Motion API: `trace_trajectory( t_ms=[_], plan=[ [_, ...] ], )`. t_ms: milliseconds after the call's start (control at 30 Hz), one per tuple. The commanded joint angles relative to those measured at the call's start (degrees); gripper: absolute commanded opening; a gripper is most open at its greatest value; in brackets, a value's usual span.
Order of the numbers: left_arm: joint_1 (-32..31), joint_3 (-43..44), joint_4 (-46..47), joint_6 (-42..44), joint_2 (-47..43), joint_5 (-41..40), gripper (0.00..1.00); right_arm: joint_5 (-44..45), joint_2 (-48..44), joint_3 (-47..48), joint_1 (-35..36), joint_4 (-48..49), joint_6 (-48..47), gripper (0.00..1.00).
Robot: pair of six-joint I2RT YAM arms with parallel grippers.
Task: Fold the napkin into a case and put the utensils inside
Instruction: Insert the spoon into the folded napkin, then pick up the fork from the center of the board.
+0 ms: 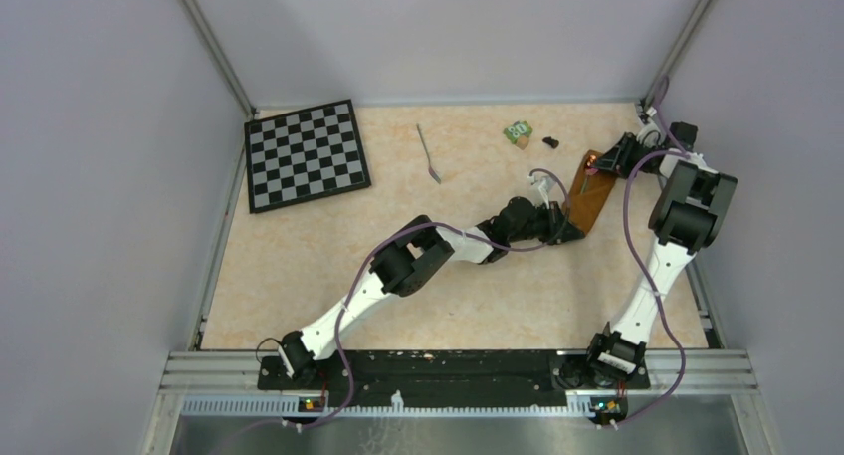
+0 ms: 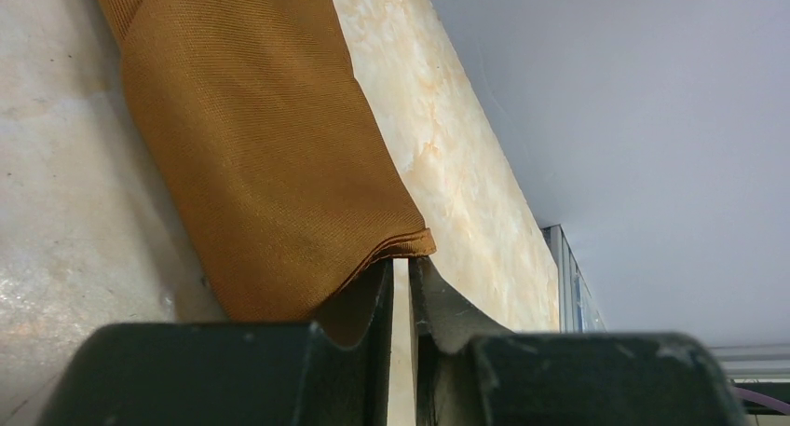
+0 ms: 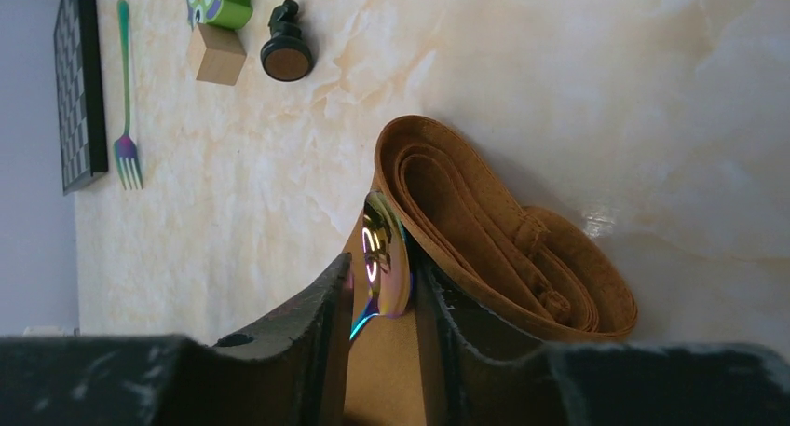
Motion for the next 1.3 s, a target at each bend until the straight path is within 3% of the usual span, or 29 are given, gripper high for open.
trace_trajectory(
  t_ms=[0, 133, 267, 300, 367, 467, 633, 700, 867, 967, 1133, 1267],
  plan=[
    [0.1, -0.9, 0.9, 0.4, 0.0, 0.1, 0.16, 4.2, -5.2, 0.2, 0.5, 2.1, 0.0, 0.36],
    [0.0, -1.8, 0.8, 1.0, -1.1, 0.9, 0.2, 7.5, -7.2, 3.5, 0.6, -1.2, -0.5, 0.49],
    [-0.4, -7.7, 0.9, 1.7, -5.6, 0.8, 0.35, 14.3, -12.0, 4.4, 0.8, -3.3, 0.5, 0.55],
    [-0.4, -9.6, 0.8, 1.8, -7.3, 0.9, 0.42, 16.0, -13.4, 4.4, 0.9, -3.8, 0.9, 0.59],
    [-0.5, -15.5, 0.8, 2.2, -11.5, 1.2, 0.56, 21.1, -16.4, 4.3, 1.7, -5.3, 2.0, 0.79],
    [-0.5, -24.1, 1.3, 1.9, -18.5, 1.6, 0.69, 31.8, -19.6, 3.4, 4.3, -9.0, 2.8, 0.81],
    [-0.9, -44.9, 2.0, 3.4, -35.2, 1.5, 0.73, 51.3, -28.6, -7.2, 15.5, -8.0, 4.0, 0.81],
    [-0.7, -53.6, 0.7, 5.4, -43.6, -0.2, 0.75, 50.9, -31.6, -10.6, 21.0, -6.1, 6.9, 0.82],
    [0.8, -66.5, -17.6, 12.0, -65.9, -3.5, 0.78, 38.1, -36.9, -21.6, 32.3, 6.2, 14.4, 0.81],
    [1.1, -69.3, -31.9, 14.6, -81.7, -11.8, 0.81, 34.1, -36.2, -26.0, 38.6, 11.8, 14.7, 0.84],
    [2.2, -72.4, -47.9, 15.7, -102.7, -27.1, 0.89, 37.0, -25.5, -19.0, 45.6, 9.6, 11.3, 0.87],
    [3.2, -70.8, -56.9, 16.3, -112.5, -35.0, 0.93, 42.4, -19.9, -13.0, 48.8, 9.2, 8.3, 0.87]
  ],
)
